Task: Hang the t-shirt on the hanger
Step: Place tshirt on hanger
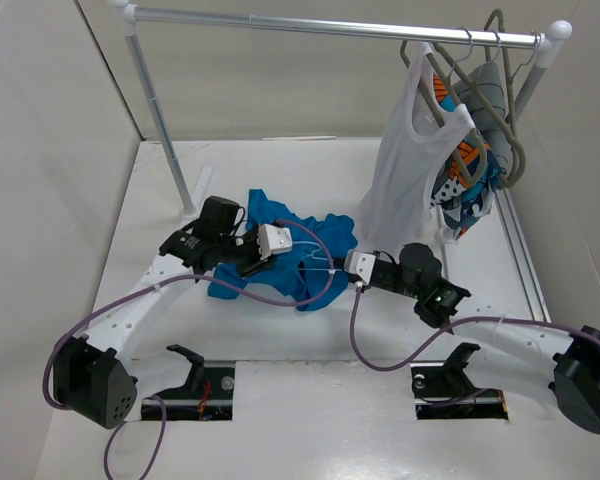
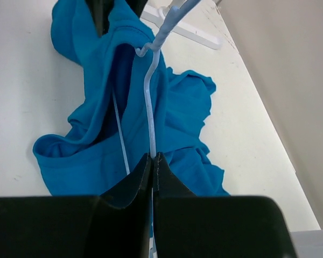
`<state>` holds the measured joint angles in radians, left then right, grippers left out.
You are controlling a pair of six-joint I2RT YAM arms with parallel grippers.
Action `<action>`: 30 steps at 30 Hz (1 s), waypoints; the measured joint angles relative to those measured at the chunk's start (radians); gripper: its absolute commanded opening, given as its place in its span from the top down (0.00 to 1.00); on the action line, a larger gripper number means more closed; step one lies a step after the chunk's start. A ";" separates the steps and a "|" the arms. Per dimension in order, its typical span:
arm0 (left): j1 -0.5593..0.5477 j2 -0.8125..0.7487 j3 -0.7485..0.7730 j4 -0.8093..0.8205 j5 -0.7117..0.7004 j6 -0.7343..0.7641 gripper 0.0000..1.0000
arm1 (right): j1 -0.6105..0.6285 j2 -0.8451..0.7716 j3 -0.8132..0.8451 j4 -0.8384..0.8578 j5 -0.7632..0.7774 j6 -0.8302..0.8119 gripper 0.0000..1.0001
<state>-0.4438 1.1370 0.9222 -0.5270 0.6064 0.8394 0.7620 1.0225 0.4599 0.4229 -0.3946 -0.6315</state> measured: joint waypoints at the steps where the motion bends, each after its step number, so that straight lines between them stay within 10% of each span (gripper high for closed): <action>1: -0.002 0.000 0.000 0.000 0.006 0.000 0.77 | 0.000 0.005 0.005 0.000 0.000 0.000 1.00; 4: -0.004 -0.001 -0.014 0.004 0.022 0.001 1.00 | 0.000 0.021 0.026 -0.003 -0.006 0.000 1.00; 10: -0.004 -0.007 -0.052 -0.021 0.029 0.005 1.00 | -0.002 0.080 0.080 -0.025 -0.006 -0.001 1.00; 15: 0.040 -0.015 -0.036 -0.023 0.023 -0.071 1.00 | 0.001 0.138 0.227 -0.139 0.011 0.000 0.24; 18: 0.081 -0.019 -0.015 -0.020 0.022 -0.132 1.00 | 0.006 0.149 0.340 -0.215 0.049 0.002 0.00; 30: 0.194 -0.080 -0.005 -0.019 0.076 -0.350 1.00 | 0.133 0.080 0.549 -0.589 0.336 0.045 0.00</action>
<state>-0.2501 1.0569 0.9173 -0.5457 0.6827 0.4892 0.8951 1.1027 1.0092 -0.1661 -0.0586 -0.5865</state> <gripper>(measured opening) 0.013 0.995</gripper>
